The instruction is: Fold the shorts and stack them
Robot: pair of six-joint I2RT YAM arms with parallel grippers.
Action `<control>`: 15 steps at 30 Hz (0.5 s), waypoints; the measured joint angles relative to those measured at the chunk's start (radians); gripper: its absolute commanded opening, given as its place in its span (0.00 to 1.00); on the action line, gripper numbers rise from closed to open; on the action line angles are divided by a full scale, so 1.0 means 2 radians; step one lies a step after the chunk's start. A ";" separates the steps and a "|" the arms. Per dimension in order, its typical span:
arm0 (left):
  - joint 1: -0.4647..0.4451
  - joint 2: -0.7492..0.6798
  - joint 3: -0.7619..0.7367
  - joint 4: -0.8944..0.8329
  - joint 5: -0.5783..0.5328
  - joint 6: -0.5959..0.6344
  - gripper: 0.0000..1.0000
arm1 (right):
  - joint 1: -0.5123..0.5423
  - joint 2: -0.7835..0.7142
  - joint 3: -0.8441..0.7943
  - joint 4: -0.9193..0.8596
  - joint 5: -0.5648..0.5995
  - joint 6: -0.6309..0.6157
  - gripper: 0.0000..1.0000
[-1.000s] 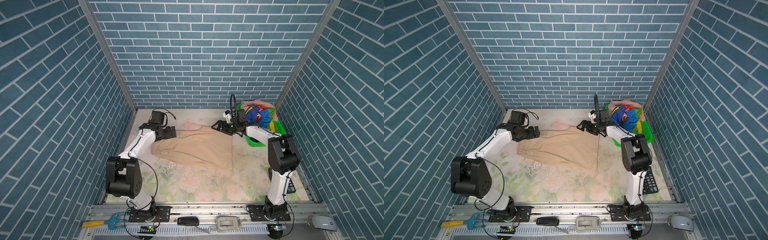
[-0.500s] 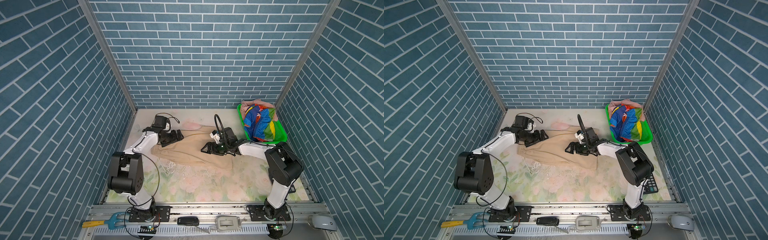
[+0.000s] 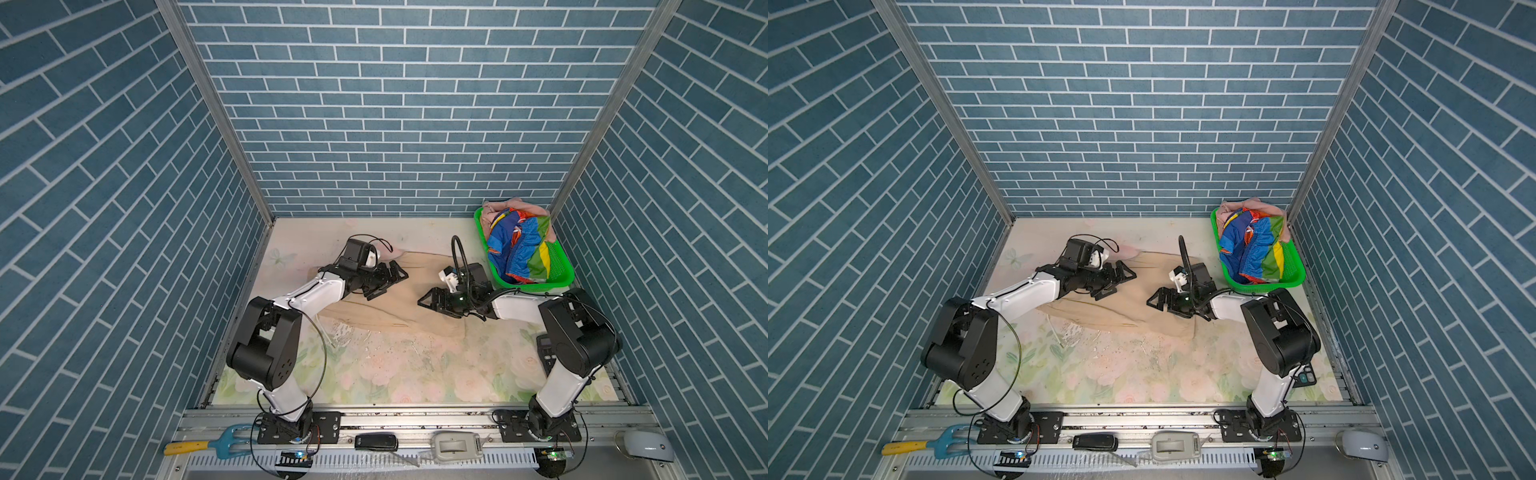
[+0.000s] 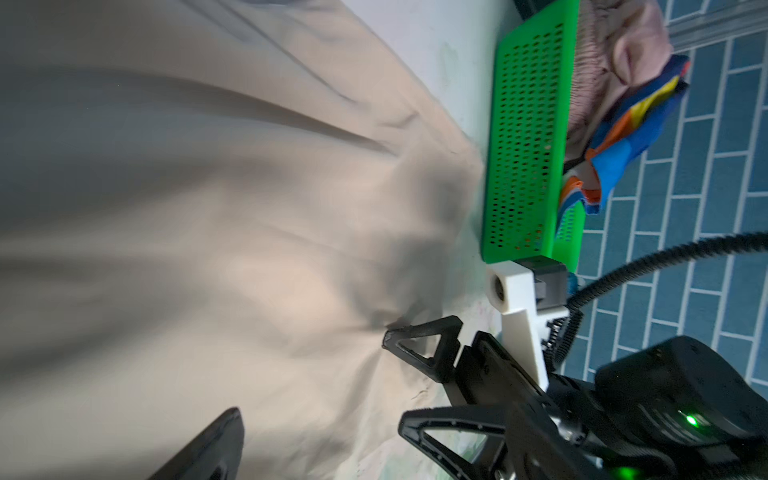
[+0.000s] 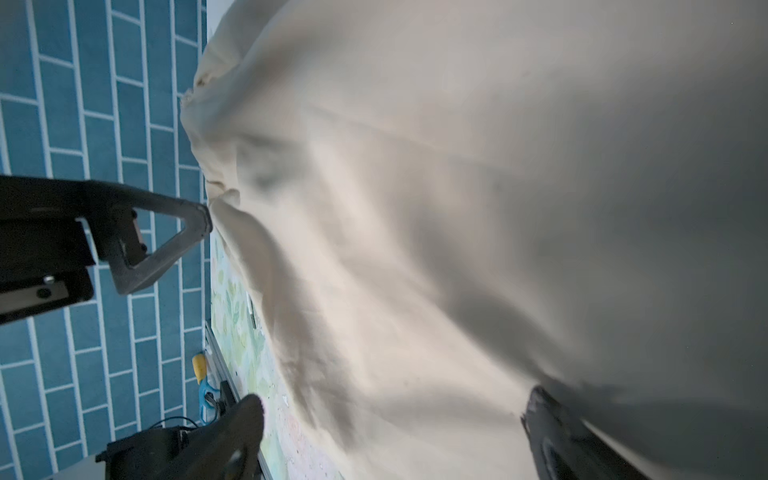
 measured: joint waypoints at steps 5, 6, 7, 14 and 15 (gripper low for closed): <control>-0.035 0.042 0.001 0.048 0.008 -0.031 1.00 | -0.025 0.002 -0.003 0.012 -0.004 0.009 0.99; -0.038 0.044 -0.005 0.053 0.009 -0.033 1.00 | -0.026 0.003 -0.003 0.014 -0.006 0.009 0.99; -0.040 0.044 -0.015 0.059 0.010 -0.036 1.00 | -0.027 0.005 -0.003 0.017 -0.008 0.009 0.99; -0.040 0.014 -0.092 0.057 0.011 -0.034 1.00 | -0.041 0.016 0.001 0.023 -0.025 0.008 0.99; -0.039 0.006 -0.101 0.055 0.010 -0.032 1.00 | -0.043 0.018 0.004 0.021 -0.025 0.007 0.99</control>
